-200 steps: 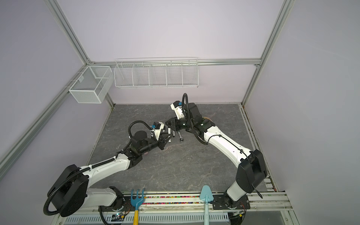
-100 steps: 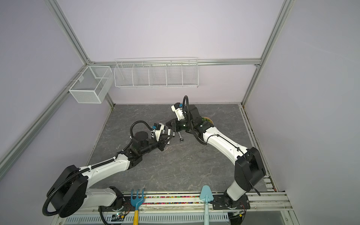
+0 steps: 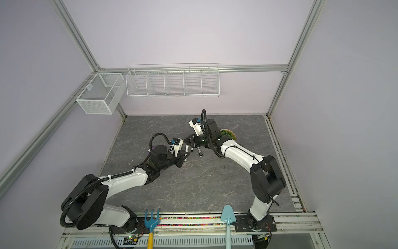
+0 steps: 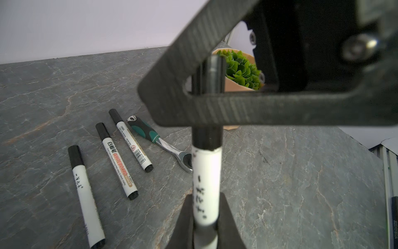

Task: Insert pens into pen caps
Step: Put on the pen cap to the pen, then place the pen at the center of the table.

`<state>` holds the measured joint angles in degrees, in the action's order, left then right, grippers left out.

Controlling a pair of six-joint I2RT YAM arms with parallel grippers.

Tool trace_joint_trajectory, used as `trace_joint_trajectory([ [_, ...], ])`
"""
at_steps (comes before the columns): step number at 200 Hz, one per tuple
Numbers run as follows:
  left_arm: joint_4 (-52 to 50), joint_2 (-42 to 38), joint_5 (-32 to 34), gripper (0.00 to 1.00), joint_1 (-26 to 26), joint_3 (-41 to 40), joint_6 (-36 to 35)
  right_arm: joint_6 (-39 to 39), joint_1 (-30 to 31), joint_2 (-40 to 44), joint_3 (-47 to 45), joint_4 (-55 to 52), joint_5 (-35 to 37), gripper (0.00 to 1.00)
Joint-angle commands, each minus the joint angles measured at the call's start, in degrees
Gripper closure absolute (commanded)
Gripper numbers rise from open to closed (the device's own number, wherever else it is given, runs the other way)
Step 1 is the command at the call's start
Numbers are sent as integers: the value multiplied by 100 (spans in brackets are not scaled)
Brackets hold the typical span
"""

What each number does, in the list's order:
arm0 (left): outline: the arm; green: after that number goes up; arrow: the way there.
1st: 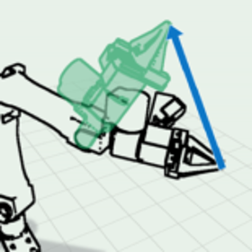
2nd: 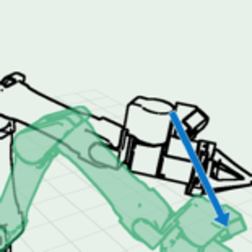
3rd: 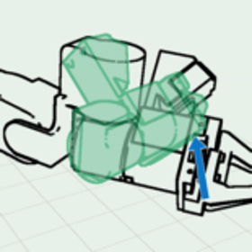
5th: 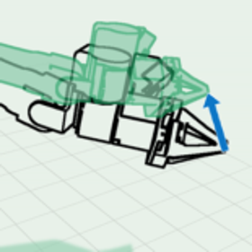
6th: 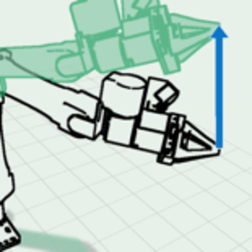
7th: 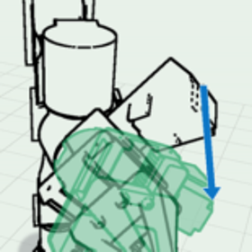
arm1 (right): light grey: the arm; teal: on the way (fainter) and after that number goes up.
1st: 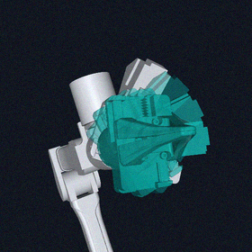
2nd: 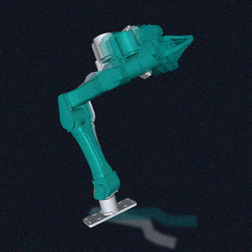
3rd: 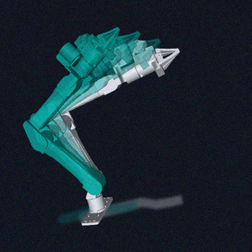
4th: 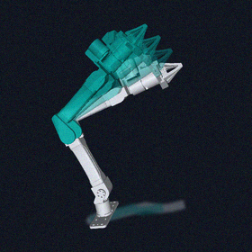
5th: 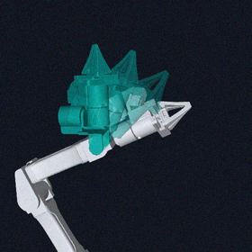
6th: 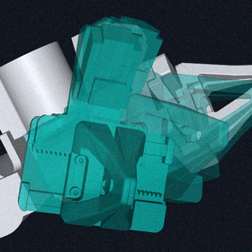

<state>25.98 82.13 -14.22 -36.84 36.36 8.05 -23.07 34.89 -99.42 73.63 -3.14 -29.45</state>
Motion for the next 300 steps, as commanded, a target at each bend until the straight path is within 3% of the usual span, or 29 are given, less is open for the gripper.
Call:
trace_joint_trajectory([
  [1, 2740, -172, 1193, 100, 551, 1136, 422, 217, 439, -543, -547, -2678, -897, 93],
  [47, 3158, -131, 1217, 100, 987, 1162, 1032, 378, 644, -786, -687, -2868, -687, 93],
  [105, 2626, -518, 1256, 100, 1255, 602, 1450, -555, -136, -423, -1215, -1674, -1060, 93],
  [140, 1673, -556, 281, 100, 1196, 439, 1607, -695, -227, -274, -1043, -1465, -1249, 93],
  [171, 773, -565, -213, 100, 883, 189, 1279, -859, -251, 57, -817, -1182, -1200, 93],
  [192, 430, -519, -448, 100, 598, 26, 1089, -987, -273, 353, -559, -932, -986, 83],
  [199, 354, -476, -403, 100, 525, -33, 1136, -1038, -290, 463, -458, -869, -840, 72],
  [213, 398, -364, -241, 100, 510, -194, 1450, -1112, -319, 708, -341, -675, -390, 40],
  [228, 383, -261, 72, 100, 511, -318, 1691, -1179, -365, 993, -371, -326, 113, 21],
  [264, -654, 15, 545, 100, 840, 181, 2018, -1306, -461, 1495, -635, -57, 1340, 12],
  [300, -2549, 644, 974, 100, 1462, 1206, 1945, -1126, -537, 1678, -824, -553, 1754, 11],
])
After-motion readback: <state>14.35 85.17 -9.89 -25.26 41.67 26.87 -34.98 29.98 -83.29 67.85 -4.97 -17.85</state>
